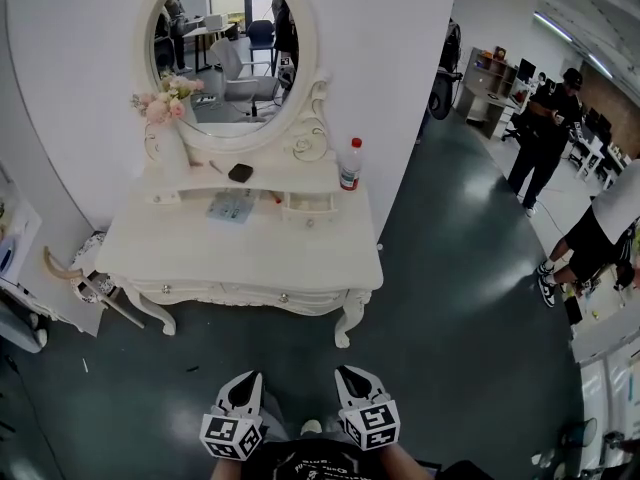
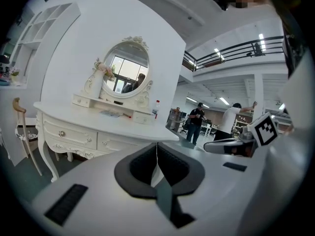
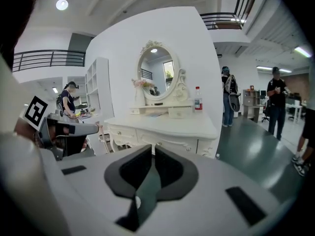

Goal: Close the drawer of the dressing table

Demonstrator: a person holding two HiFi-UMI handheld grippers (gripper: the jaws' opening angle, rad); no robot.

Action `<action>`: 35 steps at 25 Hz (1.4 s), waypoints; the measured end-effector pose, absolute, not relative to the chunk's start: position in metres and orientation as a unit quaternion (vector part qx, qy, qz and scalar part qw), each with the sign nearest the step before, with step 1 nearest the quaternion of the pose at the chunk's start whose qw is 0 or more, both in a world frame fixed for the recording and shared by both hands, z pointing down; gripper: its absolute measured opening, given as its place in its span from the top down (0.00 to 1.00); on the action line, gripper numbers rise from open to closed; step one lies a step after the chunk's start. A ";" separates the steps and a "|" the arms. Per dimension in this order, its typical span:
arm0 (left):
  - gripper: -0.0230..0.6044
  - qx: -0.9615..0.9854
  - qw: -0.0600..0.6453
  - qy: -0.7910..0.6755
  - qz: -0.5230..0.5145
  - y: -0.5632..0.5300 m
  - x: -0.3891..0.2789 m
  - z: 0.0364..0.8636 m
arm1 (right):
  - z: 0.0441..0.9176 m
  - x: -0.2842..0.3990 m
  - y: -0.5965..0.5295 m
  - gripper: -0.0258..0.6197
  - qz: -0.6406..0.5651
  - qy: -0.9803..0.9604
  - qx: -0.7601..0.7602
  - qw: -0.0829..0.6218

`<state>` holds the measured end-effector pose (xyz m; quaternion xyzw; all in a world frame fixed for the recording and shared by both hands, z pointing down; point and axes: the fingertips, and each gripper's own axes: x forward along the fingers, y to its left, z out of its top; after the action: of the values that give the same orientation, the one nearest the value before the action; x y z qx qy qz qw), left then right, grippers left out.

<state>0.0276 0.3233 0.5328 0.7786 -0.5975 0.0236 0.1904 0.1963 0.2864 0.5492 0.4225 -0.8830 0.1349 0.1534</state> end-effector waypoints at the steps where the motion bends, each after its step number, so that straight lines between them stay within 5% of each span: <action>1: 0.94 0.780 0.193 -0.595 0.024 0.320 0.026 0.535 | 0.549 0.194 0.282 0.93 0.135 -0.882 0.425 0.153; 35: 0.94 0.841 0.192 -0.500 0.081 0.108 -0.162 0.545 | 0.552 0.042 0.093 0.91 0.164 -0.792 0.564 0.166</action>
<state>-0.1620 0.1084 0.5447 0.8405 -0.5002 0.0807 0.1917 0.0423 0.0925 0.5523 0.5643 -0.7919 0.1642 0.1661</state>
